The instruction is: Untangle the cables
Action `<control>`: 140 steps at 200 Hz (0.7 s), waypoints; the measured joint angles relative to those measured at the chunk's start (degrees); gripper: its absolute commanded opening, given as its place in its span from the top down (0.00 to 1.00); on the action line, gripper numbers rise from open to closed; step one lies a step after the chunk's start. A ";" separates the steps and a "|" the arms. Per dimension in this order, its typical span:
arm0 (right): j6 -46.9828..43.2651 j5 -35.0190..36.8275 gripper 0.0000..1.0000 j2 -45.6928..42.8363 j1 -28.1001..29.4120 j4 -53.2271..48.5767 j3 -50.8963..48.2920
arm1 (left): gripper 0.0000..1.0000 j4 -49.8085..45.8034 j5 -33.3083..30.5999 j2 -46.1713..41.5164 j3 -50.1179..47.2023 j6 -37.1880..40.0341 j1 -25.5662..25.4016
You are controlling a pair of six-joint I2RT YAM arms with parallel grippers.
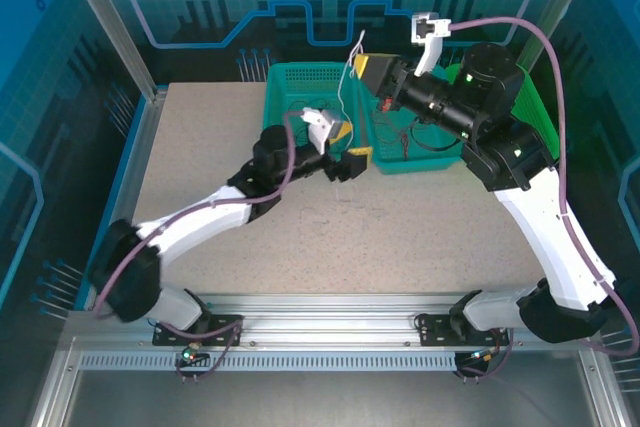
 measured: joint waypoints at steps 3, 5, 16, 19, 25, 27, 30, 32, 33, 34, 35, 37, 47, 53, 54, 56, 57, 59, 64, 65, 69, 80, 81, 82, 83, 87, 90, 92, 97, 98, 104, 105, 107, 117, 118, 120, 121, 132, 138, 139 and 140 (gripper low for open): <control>0.04 0.17 1.00 -0.04 0.00 0.00 0.11 | 0.81 1.09 -0.24 1.09 0.00 -0.31 -0.04; 0.02 0.20 1.00 -0.11 0.00 0.02 0.24 | 0.86 1.73 -0.22 1.88 -0.02 -0.44 -0.13; 0.02 1.22 1.00 -0.79 0.00 -0.02 0.48 | 1.00 3.82 -0.66 4.70 -0.92 -1.97 -0.50; 0.02 1.53 1.00 -1.03 0.00 -0.17 0.48 | 1.00 4.11 -0.90 5.14 -1.29 -2.27 -0.61; 0.00 2.49 1.00 -1.73 0.00 -0.39 0.33 | 1.00 4.07 -1.44 5.62 -2.01 -2.97 -0.76; 0.00 2.95 1.00 -2.08 -0.02 -0.52 0.17 | 1.00 4.00 -1.73 5.66 -2.29 -3.10 -0.81; 0.00 3.50 1.00 -2.62 -0.02 -0.44 -0.24 | 1.00 3.93 -2.14 5.66 -2.67 -3.21 -0.81; 0.00 3.69 1.00 -2.93 -0.04 -0.46 -0.46 | 1.00 3.87 -2.34 5.66 -2.89 -3.28 -0.83; 0.00 4.11 1.00 -3.32 -0.07 -0.52 -0.72 | 1.00 3.82 -2.45 5.64 -2.95 -3.26 -0.85; 0.00 4.28 1.00 -3.54 -0.09 -0.55 -0.92 | 1.00 3.76 -2.60 5.60 -3.13 -3.15 -0.87; 0.00 4.46 1.00 -3.76 -0.13 -0.52 -1.11 | 1.00 3.74 -2.67 5.53 -3.17 -3.13 -0.85; 0.00 4.94 1.00 -4.42 -0.15 -0.50 -1.77 | 1.00 3.69 -2.97 5.42 -3.32 -3.34 -0.87; 0.00 7.17 1.00 -7.96 -0.59 -1.07 -5.16 | 1.00 3.08 -4.13 4.37 -3.87 -3.45 -0.74; 0.02 8.81 1.00 -10.75 -1.03 -1.51 -8.04 | 1.00 2.47 -4.68 3.34 -4.31 -3.69 -0.48; 0.04 9.07 1.00 -11.13 -1.09 -1.68 -8.37 | 1.00 2.38 -4.72 3.17 -4.37 -3.69 -0.44; 0.07 9.70 1.00 -12.22 -1.29 -1.81 -9.44 | 1.00 2.10 -4.81 2.73 -4.52 -3.72 -0.31; 0.07 9.94 1.00 -12.55 -1.33 -1.86 -9.81 | 1.00 1.88 -4.87 2.40 -4.59 -3.74 -0.20; 0.07 10.62 1.00 -13.64 -1.51 -2.10 -11.04 | 1.00 1.64 -4.98 2.03 -4.68 -3.76 -0.09; 0.22 12.33 1.00 -16.26 -2.01 -2.73 -13.90 | 1.00 0.70 -5.07 0.66 -4.90 -3.98 0.37; 0.22 12.55 1.00 -16.61 -2.08 -2.82 -14.32 | 1.00 0.59 -5.09 0.50 -4.90 -3.98 0.42; 0.33 14.21 1.00 -18.82 -2.51 -3.96 -16.83 | 1.00 -0.17 -5.22 -0.66 -4.92 -4.22 0.79; 0.94 18.01 1.00 -24.15 -3.13 -5.64 -23.43 | 1.00 -2.19 -5.22 -3.41 -4.79 -4.31 1.62; 1.18 18.47 1.00 -24.98 -3.21 -5.84 -24.52 | 1.00 -2.54 -5.22 -3.80 -4.72 -4.31 1.75; 1.31 18.71 1.00 -25.38 -3.23 -5.81 -25.09 | 1.00 -2.71 -5.22 -3.98 -4.68 -4.31 1.81; 1.49 19.30 1.00 -26.23 -3.28 -6.05 -26.29 | 1.00 -3.06 -5.22 -4.33 -4.59 -4.31 1.90; 1.84 20.48 1.00 -28.11 -3.34 -7.15 -29.00 | 1.00 -3.91 -5.20 -5.11 -4.33 -4.28 2.10; 2.29 21.16 1.00 -29.24 -3.41 -7.50 -30.80 | 1.00 -4.63 -5.20 -5.62 -4.00 -4.28 2.25; 2.49 21.62 1.00 -30.29 -3.43 -7.78 -32.54 | 1.00 -5.18 -5.18 -5.95 -3.74 -4.26 2.29; 3.32 22.71 0.99 -32.61 -3.54 -8.41 -36.98 | 1.00 -6.36 -5.11 -6.54 -2.99 -4.22 2.34; 3.37 22.84 0.98 -32.92 -3.54 -8.48 -37.62 | 1.00 -6.73 -5.07 -6.69 -2.75 -4.20 2.36; 4.15 23.47 0.94 -35.10 -3.61 -9.11 -42.71 | 1.00 -7.96 -4.74 -7.06 -1.79 -4.11 2.36; 4.17 23.54 0.94 -35.34 -3.61 -9.18 -43.36 | 1.00 -8.13 -4.74 -7.08 -1.66 -4.11 2.36; 4.37 23.74 0.92 -36.00 -3.61 -9.55 -45.20 | 1.00 -8.50 -4.59 -7.15 -1.31 -4.11 2.36; 5.31 23.87 0.85 -38.47 -3.61 -10.32 -53.75 | 1.00 -10.54 -3.72 -7.19 0.24 -3.76 2.25; 5.33 23.85 0.85 -38.60 -3.61 -10.38 -54.34 | 1.00 -10.69 -3.65 -7.19 0.33 -3.72 2.25; 5.49 23.82 0.83 -38.97 -3.61 -10.80 -56.08 | 1.00 -11.13 -3.48 -7.19 0.57 -3.61 2.25; 5.60 23.78 0.82 -39.08 -3.61 -10.95 -56.63 | 1.00 -11.28 -3.39 -7.17 0.61 -3.58 2.25; 5.75 23.17 0.67 -40.15 -3.61 -13.16 -63.23 | 1.00 -13.42 -2.71 -7.13 1.25 -2.75 2.08; 5.70 22.60 0.59 -40.41 -3.63 -14.38 -65.29 | 1.00 -14.69 -2.29 -7.02 1.46 -2.16 1.97; 5.66 22.51 0.58 -40.46 -3.63 -14.56 -65.48 | 1.00 -14.82 -2.25 -6.99 1.49 -2.10 1.95; 5.68 22.40 0.57 -40.54 -3.61 -14.82 -65.81 | 1.00 -15.06 -2.14 -6.97 1.53 -1.97 1.92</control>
